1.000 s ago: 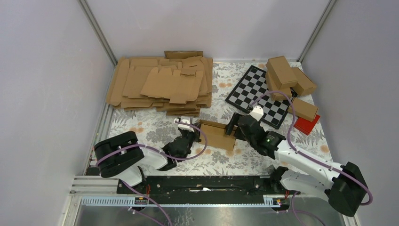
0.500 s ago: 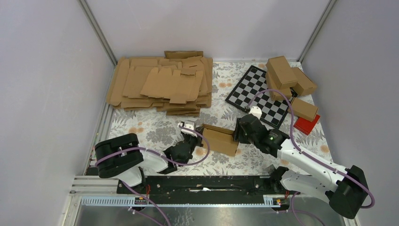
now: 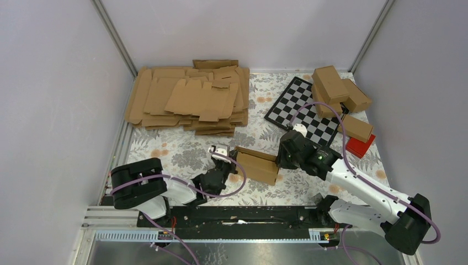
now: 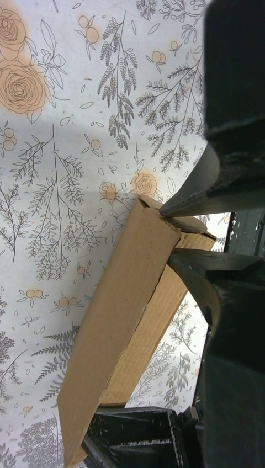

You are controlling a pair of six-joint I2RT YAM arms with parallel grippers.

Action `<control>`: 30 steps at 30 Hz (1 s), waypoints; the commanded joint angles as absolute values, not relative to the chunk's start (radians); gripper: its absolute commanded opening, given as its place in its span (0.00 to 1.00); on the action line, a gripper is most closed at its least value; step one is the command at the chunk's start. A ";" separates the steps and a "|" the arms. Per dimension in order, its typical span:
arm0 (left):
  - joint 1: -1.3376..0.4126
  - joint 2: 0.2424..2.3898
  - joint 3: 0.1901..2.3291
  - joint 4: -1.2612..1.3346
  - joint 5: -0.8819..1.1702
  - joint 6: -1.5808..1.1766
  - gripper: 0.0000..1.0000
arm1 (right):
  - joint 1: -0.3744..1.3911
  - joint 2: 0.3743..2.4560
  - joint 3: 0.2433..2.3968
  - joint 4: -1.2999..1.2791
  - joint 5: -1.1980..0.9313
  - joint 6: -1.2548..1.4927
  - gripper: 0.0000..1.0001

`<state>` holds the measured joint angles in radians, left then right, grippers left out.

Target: Fold the paper box

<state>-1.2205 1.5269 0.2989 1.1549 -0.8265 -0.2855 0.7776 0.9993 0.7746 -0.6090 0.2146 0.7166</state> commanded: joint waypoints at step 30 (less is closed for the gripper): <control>-1.299 1.580 0.219 1.338 -0.929 -0.303 0.00 | 0.774 0.857 0.570 -0.451 0.222 1.032 0.00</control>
